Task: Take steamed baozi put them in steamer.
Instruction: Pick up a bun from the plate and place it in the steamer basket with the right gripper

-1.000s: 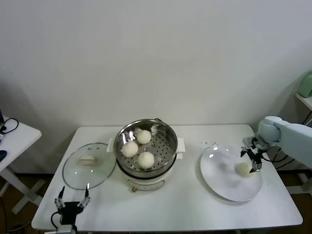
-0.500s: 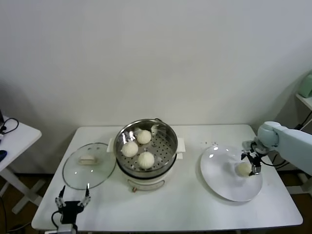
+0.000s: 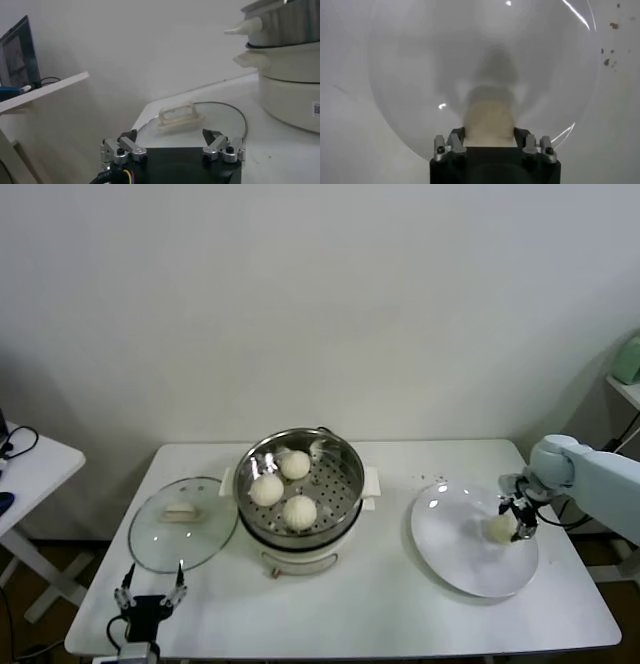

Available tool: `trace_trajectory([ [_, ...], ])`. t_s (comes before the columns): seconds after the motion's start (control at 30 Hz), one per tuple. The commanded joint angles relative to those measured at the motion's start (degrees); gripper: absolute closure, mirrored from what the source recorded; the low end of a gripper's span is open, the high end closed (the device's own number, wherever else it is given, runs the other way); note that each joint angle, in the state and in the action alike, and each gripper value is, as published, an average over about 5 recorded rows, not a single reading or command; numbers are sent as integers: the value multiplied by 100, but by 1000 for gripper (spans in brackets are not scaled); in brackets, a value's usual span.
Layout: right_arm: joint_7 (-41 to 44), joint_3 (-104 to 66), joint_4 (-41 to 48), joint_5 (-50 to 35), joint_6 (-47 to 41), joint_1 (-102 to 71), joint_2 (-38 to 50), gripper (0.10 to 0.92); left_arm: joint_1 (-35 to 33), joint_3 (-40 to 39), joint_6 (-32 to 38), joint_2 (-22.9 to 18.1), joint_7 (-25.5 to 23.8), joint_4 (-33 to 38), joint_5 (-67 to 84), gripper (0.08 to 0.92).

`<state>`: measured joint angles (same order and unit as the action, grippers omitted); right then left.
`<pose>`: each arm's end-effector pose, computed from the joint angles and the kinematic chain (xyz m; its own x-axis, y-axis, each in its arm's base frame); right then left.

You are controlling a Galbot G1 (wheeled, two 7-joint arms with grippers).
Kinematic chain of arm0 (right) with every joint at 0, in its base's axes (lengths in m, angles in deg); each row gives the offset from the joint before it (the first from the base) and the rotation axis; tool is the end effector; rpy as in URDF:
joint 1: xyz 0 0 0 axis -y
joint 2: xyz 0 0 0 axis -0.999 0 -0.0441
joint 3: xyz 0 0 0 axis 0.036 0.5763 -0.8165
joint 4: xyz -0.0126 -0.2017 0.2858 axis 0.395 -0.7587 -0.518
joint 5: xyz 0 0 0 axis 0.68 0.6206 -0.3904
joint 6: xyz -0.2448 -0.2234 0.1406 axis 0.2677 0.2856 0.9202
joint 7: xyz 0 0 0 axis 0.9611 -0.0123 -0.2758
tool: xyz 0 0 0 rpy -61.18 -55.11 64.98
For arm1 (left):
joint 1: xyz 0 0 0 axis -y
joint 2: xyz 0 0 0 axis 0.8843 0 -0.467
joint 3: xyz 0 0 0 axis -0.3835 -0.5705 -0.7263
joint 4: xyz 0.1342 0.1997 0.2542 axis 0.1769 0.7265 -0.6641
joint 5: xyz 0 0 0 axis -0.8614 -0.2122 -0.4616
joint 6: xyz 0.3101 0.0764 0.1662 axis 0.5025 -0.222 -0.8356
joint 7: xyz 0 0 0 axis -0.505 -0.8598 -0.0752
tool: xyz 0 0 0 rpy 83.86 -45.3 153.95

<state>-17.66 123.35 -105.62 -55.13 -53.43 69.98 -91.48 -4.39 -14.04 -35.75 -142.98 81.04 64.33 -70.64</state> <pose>0.5168 -0.2420 -0.2282 -0.0949 0.0689 0.9931 -0.9929 -0.0783 -0.0894 0.1454 0.0942 -0.4095 -0.9441 -0.2425 0.2234 -0.1637 0.9328 0.3210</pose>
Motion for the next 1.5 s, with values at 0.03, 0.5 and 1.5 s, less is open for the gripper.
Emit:
trace_trajectory([
  [0.03,9,464,-379,-146,-61,637,124,372,-16,-9,5,-3,3,25,3,177],
  [0.5,111,3358,-2037,-2515,-521,4577,-214,372,-31,-71,-14,33,-8,85,7,177],
  [1.5,-912,1419,-1988,-3898,-2045,3209,-3102,372,52,-156,-70,60,-38,137,23,177],
])
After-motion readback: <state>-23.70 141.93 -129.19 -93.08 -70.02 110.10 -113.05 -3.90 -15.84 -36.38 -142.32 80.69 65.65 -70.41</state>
